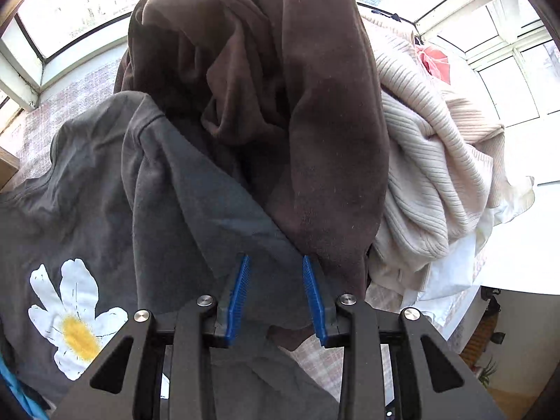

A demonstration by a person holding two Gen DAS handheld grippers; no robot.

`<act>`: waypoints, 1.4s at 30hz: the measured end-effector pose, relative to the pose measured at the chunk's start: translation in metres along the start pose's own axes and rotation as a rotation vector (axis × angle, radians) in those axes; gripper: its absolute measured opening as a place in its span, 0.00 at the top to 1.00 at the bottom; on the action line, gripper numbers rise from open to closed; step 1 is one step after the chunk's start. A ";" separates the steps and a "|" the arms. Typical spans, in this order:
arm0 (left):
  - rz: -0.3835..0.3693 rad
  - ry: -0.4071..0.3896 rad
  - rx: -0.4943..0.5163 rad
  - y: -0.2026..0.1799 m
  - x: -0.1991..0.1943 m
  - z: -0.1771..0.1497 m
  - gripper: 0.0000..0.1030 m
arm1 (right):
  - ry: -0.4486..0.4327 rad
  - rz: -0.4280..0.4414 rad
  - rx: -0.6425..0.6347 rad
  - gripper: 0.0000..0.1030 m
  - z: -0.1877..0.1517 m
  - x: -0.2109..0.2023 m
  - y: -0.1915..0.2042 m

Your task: Fold clothes

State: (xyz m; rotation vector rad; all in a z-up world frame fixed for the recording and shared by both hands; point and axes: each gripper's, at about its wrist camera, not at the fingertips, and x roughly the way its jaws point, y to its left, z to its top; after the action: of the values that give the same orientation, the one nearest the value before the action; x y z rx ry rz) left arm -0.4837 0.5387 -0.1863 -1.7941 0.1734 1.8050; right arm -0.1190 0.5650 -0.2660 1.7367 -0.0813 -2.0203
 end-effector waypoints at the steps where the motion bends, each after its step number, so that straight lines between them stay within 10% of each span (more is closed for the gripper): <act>1: 0.016 -0.003 -0.007 0.000 -0.001 0.004 0.66 | 0.007 -0.005 -0.009 0.67 -0.002 0.002 0.002; 6: 0.081 0.055 -0.005 -0.001 0.019 0.019 0.61 | 0.020 0.010 -0.006 0.67 -0.006 0.005 0.004; 12: 0.064 0.039 0.045 -0.002 0.016 0.016 0.97 | 0.008 -0.011 0.021 0.67 -0.013 -0.002 -0.009; 23: -0.110 -0.198 0.011 0.001 -0.105 0.033 0.98 | -0.020 -0.021 0.001 0.60 -0.021 0.011 -0.014; 33: -0.105 -0.178 -0.020 -0.005 -0.064 0.108 1.00 | 0.004 -0.048 0.001 0.60 -0.025 0.022 -0.013; 42: 0.005 -0.171 0.126 -0.034 -0.113 0.081 0.65 | -0.101 -0.094 0.005 0.60 0.014 -0.029 -0.029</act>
State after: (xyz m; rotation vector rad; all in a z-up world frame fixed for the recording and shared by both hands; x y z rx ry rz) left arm -0.5463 0.5708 -0.0617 -1.5461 0.2192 1.8970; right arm -0.1385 0.5985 -0.2467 1.6689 -0.0381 -2.1767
